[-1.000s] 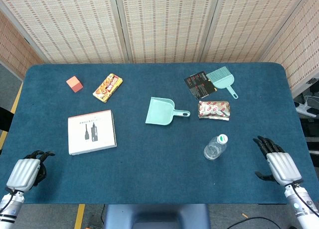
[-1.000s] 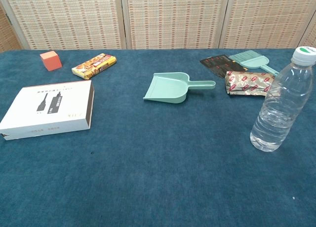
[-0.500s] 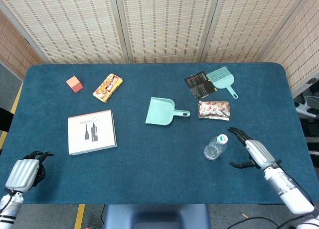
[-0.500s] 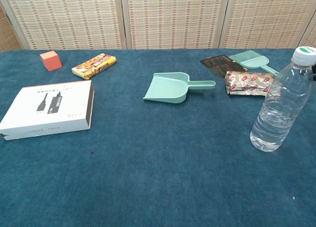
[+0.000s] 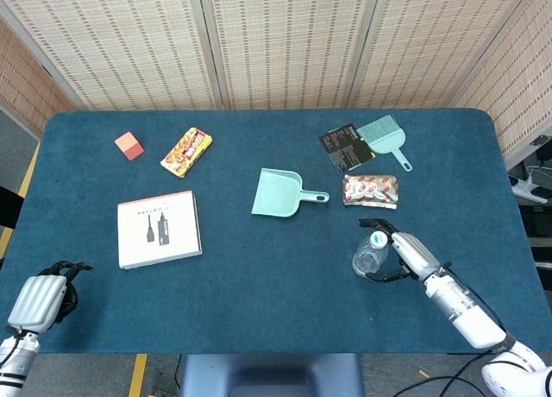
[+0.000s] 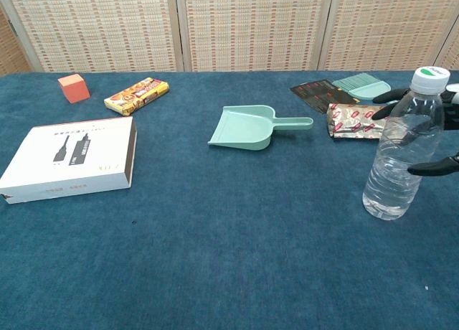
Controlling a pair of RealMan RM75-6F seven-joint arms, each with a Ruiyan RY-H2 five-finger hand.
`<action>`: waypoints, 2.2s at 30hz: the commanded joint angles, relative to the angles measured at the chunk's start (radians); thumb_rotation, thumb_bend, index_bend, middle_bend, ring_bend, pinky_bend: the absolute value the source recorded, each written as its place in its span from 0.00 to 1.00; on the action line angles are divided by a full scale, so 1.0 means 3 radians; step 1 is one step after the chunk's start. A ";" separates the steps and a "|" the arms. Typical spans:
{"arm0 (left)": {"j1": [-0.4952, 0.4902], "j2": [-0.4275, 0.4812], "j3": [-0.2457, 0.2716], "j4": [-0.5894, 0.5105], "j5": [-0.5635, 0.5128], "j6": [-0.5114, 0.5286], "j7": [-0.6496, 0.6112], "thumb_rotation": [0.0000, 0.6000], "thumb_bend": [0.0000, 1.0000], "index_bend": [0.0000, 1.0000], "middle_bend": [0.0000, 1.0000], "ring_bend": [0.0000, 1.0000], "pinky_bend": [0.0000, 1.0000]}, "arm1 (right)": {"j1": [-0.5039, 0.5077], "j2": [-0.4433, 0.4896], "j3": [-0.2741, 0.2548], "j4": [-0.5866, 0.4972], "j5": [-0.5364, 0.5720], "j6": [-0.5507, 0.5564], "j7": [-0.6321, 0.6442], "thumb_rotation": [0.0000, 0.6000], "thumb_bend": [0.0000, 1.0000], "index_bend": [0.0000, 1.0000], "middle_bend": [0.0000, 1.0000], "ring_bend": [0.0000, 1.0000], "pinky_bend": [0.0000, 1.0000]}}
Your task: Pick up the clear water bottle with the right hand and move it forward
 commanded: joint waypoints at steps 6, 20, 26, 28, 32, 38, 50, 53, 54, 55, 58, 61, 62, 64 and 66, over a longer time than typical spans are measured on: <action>-0.0002 -0.0002 0.0003 -0.0004 0.0008 -0.0002 0.0006 1.00 0.88 0.29 0.34 0.23 0.37 | -0.0076 -0.0145 0.0112 0.0038 0.0250 0.0231 -0.0456 1.00 0.28 0.69 0.59 0.51 0.67; -0.0002 0.0000 0.0007 -0.0013 0.0014 -0.0005 0.0011 1.00 0.88 0.29 0.35 0.23 0.37 | -0.0193 -0.0767 0.0537 0.0612 0.0051 0.1621 -0.2678 1.00 0.32 0.76 0.63 0.55 0.70; -0.0004 0.0001 0.0007 -0.0012 0.0009 -0.0012 0.0013 1.00 0.88 0.29 0.35 0.23 0.37 | -0.0148 -0.0440 0.0301 0.0114 0.0202 0.0960 -0.1440 1.00 0.32 0.76 0.64 0.56 0.71; -0.0003 0.0001 0.0006 -0.0012 0.0008 -0.0011 0.0012 1.00 0.88 0.29 0.35 0.23 0.37 | -0.0071 -0.0204 0.0224 -0.0129 0.0205 0.0624 -0.0677 1.00 0.32 0.76 0.64 0.56 0.71; -0.0003 -0.0001 0.0006 -0.0007 0.0000 -0.0016 0.0016 1.00 0.87 0.29 0.35 0.23 0.37 | 0.0151 0.0224 0.0022 -0.0318 -0.0124 0.0152 0.0956 1.00 0.32 0.76 0.64 0.56 0.71; -0.0007 -0.0002 0.0007 -0.0013 -0.0004 -0.0027 0.0021 1.00 0.88 0.29 0.35 0.23 0.37 | 0.0278 0.0323 -0.0110 -0.0145 -0.0324 0.0127 0.1829 1.00 0.32 0.76 0.64 0.56 0.71; -0.0004 0.0001 0.0004 -0.0018 0.0002 -0.0015 0.0020 1.00 0.87 0.29 0.35 0.23 0.37 | -0.0056 -0.0467 0.0288 0.0491 0.0704 0.0839 -0.2291 1.00 0.35 0.76 0.64 0.56 0.72; -0.0004 0.0002 0.0003 -0.0018 -0.0003 -0.0017 0.0017 1.00 0.87 0.29 0.35 0.23 0.37 | -0.0101 -0.0672 0.0318 0.0605 0.0755 0.1063 -0.2866 1.00 0.35 0.76 0.64 0.56 0.72; -0.0004 0.0003 0.0003 -0.0022 -0.0003 -0.0017 0.0016 1.00 0.87 0.29 0.35 0.23 0.37 | -0.0107 -0.0707 0.0319 0.0635 0.0748 0.1097 -0.2941 1.00 0.35 0.76 0.64 0.56 0.72; -0.0003 0.0004 0.0004 -0.0025 -0.0004 -0.0018 0.0018 1.00 0.87 0.29 0.35 0.23 0.37 | -0.0112 -0.0739 0.0321 0.0668 0.0736 0.1131 -0.2998 1.00 0.35 0.76 0.64 0.56 0.72; -0.0005 0.0006 0.0006 -0.0026 0.0003 -0.0019 0.0017 1.00 0.88 0.29 0.36 0.23 0.37 | -0.0125 -0.0831 0.0329 0.0798 0.0673 0.1253 -0.3118 1.00 0.35 0.76 0.64 0.56 0.72; -0.0002 0.0007 0.0006 -0.0027 0.0010 -0.0008 0.0013 1.00 0.88 0.29 0.36 0.23 0.37 | -0.0140 -0.0887 0.0333 0.0888 0.0593 0.1358 -0.3119 1.00 0.35 0.76 0.64 0.56 0.72; -0.0001 0.0007 0.0004 -0.0027 0.0011 -0.0004 0.0009 1.00 0.88 0.29 0.36 0.23 0.37 | -0.0143 -0.0885 0.0326 0.0883 0.0570 0.1358 -0.3070 1.00 0.35 0.76 0.64 0.56 0.72; -0.0003 0.0011 0.0001 -0.0029 0.0009 -0.0006 -0.0001 1.00 0.87 0.29 0.36 0.23 0.37 | -0.0140 -0.0827 0.0300 0.0776 0.0552 0.1266 -0.2880 1.00 0.35 0.76 0.65 0.56 0.72; 0.0002 0.0011 0.0008 -0.0032 0.0016 -0.0002 0.0001 1.00 0.88 0.29 0.36 0.23 0.38 | -0.0135 -0.0700 0.0270 0.0575 0.0548 0.1115 -0.2605 1.00 0.35 0.76 0.65 0.56 0.72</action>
